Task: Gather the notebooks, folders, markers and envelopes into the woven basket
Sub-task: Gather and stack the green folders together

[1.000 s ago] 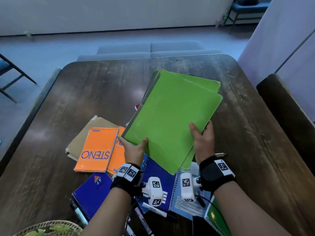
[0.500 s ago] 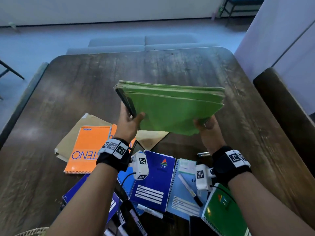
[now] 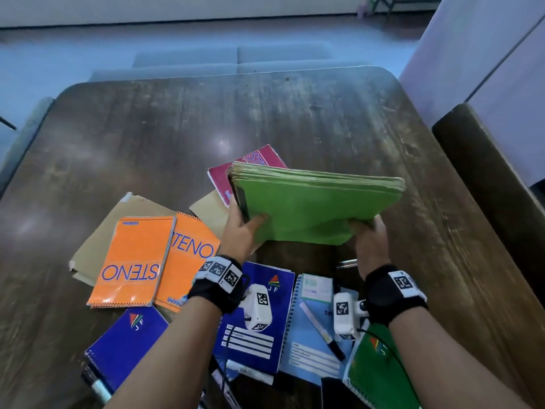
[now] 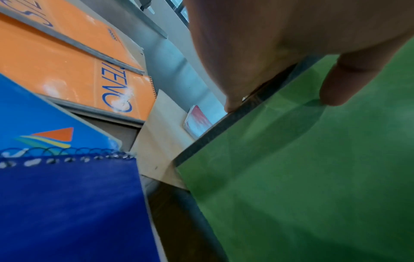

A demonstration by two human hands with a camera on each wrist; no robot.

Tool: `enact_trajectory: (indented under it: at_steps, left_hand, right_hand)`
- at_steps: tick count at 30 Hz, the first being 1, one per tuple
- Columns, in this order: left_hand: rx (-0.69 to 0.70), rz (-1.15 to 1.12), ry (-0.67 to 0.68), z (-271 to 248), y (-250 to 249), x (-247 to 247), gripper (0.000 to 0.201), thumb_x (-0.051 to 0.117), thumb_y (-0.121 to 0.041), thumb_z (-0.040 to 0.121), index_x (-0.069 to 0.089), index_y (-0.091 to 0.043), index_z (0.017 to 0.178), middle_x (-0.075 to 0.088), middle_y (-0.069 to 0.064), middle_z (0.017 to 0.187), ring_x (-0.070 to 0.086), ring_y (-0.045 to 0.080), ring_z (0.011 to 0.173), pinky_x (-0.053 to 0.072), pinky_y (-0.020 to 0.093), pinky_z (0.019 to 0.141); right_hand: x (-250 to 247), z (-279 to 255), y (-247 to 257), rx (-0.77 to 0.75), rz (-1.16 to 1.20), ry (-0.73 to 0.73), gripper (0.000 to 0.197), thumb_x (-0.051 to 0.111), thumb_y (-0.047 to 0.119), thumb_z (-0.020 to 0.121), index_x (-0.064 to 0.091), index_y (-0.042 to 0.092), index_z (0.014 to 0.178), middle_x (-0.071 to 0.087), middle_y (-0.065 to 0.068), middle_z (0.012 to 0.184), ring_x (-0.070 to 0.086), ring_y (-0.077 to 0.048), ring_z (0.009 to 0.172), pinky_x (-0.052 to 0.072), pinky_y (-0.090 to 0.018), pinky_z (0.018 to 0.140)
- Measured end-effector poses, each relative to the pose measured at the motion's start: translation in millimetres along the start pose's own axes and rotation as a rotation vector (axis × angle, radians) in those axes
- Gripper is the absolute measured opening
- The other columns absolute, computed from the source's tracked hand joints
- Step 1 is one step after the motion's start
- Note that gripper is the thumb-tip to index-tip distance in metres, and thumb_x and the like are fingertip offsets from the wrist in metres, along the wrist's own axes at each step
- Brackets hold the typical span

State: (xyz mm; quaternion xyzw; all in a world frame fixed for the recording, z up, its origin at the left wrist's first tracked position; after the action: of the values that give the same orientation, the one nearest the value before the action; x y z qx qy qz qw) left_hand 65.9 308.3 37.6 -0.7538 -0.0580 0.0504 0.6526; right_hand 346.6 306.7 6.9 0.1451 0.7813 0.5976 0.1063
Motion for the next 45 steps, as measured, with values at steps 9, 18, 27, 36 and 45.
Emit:
enact_trajectory:
  at_steps: [9, 18, 27, 36, 45]
  left_hand:
    - [-0.025, -0.011, 0.02, -10.0, -13.5, 4.8, 0.053, 0.039, 0.014, 0.094, 0.038, -0.026, 0.129, 0.058, -0.014, 0.108, 0.059, -0.021, 0.081, 0.045, 0.003, 0.067]
    - [-0.051, 0.045, -0.016, -59.5, -39.3, -28.1, 0.048, 0.048, -0.011, 0.08, 0.053, -0.049, 0.109, 0.065, -0.013, 0.103, 0.058, 0.01, 0.1, 0.05, 0.034, 0.093]
    - [0.058, 0.072, -0.271, -160.7, -94.7, -155.5, 0.029, 0.047, 0.002, 0.089, 0.048, -0.011, 0.114, 0.053, -0.003, 0.084, 0.051, -0.008, 0.06, 0.043, 0.01, 0.056]
    - [0.022, 0.177, -0.37, -273.7, -111.0, -325.7, 0.026, 0.047, -0.008, 0.088, 0.049, -0.03, 0.101, 0.061, -0.006, 0.087, 0.057, 0.006, 0.076, 0.047, 0.02, 0.069]
    - [-0.082, 0.201, -0.359, -350.3, -81.9, -466.5, 0.032, 0.048, -0.014, 0.086, 0.054, -0.03, 0.113, 0.07, -0.006, 0.101, 0.065, 0.017, 0.098, 0.05, 0.044, 0.094]
  right_hand:
    - [0.7, -1.0, -4.2, 0.049, 0.005, 0.024, 0.043, 0.048, -0.016, 0.085, 0.066, 0.017, 0.105, 0.069, 0.0, 0.097, 0.061, -0.02, 0.095, 0.047, -0.034, 0.088]
    - [0.5, -67.7, 13.3, 0.057, 0.005, 0.073, 0.043, 0.052, -0.003, 0.092, 0.06, 0.017, 0.129, 0.071, 0.004, 0.11, 0.064, -0.012, 0.096, 0.048, -0.031, 0.086]
    - [90.5, -190.6, 48.8, 0.059, 0.048, 0.416, 0.041, 0.058, 0.015, 0.099, 0.049, 0.018, 0.139, 0.067, 0.0, 0.123, 0.071, -0.002, 0.094, 0.057, -0.018, 0.068]
    - [201.1, -341.7, 27.6, 0.084, 0.031, 0.474, 0.045, 0.062, 0.025, 0.094, 0.051, 0.015, 0.136, 0.066, -0.003, 0.127, 0.067, -0.014, 0.111, 0.057, -0.036, 0.091]
    - [279.9, -472.2, -28.7, 0.123, -0.02, 0.508, 0.036, 0.058, 0.018, 0.097, 0.056, 0.016, 0.132, 0.071, 0.002, 0.116, 0.069, -0.005, 0.101, 0.058, -0.024, 0.081]
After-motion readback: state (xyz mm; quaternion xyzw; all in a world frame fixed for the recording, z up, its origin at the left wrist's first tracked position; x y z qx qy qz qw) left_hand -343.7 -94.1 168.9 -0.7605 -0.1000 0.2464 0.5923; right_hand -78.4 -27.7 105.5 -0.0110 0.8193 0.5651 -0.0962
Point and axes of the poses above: each hand's wrist, its own z-axis towards the middle knuckle, its own x-axis out of the palm, y = z × x, the point moved 8 cm from there along z, towards the middle knuckle
